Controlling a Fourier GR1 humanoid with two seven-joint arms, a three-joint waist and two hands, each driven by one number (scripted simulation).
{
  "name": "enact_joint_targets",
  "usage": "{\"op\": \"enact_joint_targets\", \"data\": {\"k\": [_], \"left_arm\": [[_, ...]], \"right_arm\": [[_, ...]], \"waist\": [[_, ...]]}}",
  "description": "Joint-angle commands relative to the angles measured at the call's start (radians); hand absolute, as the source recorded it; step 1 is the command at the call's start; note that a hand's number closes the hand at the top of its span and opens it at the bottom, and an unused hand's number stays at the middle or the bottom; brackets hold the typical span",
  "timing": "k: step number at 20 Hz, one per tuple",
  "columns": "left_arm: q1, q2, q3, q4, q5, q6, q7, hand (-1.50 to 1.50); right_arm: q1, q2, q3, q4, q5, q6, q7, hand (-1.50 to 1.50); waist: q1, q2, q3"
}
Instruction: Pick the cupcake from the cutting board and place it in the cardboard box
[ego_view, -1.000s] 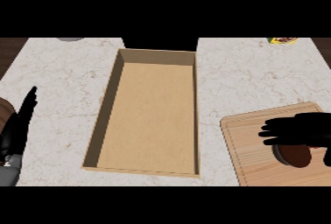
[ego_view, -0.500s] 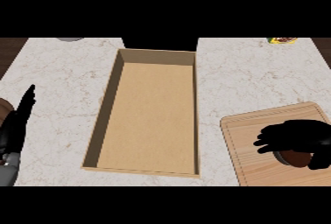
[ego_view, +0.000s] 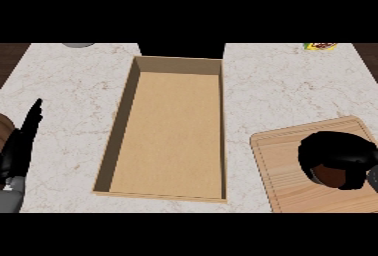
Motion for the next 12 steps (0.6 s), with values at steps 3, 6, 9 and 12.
{"op": "enact_joint_targets", "data": {"k": [3,6,9,12], "left_arm": [[-0.017,0.010,0.015,-0.012,-0.012,-0.025,0.028,0.00],[-0.042,-0.033,-0.025,-0.024,-0.021,-0.013,0.038,0.00],[-0.038,0.001,-0.001,-0.030,-0.017,-0.031,0.028,0.00],[-0.056,-0.015,-0.010,-0.029,-0.032,-0.025,0.051,0.00]], "right_arm": [[-0.108,0.109,-0.120,0.122,-0.026,-0.008,0.029,1.50],[-0.268,0.217,-0.177,0.253,-0.049,0.052,0.235,1.50],[-0.379,0.294,-0.230,0.341,-0.036,0.008,0.360,1.50],[-0.479,0.290,-0.291,0.451,-0.032,-0.047,0.308,1.50]], "waist": [[0.016,0.005,0.005],[0.050,0.013,0.006],[0.058,0.012,0.006],[0.045,0.012,0.006]]}}
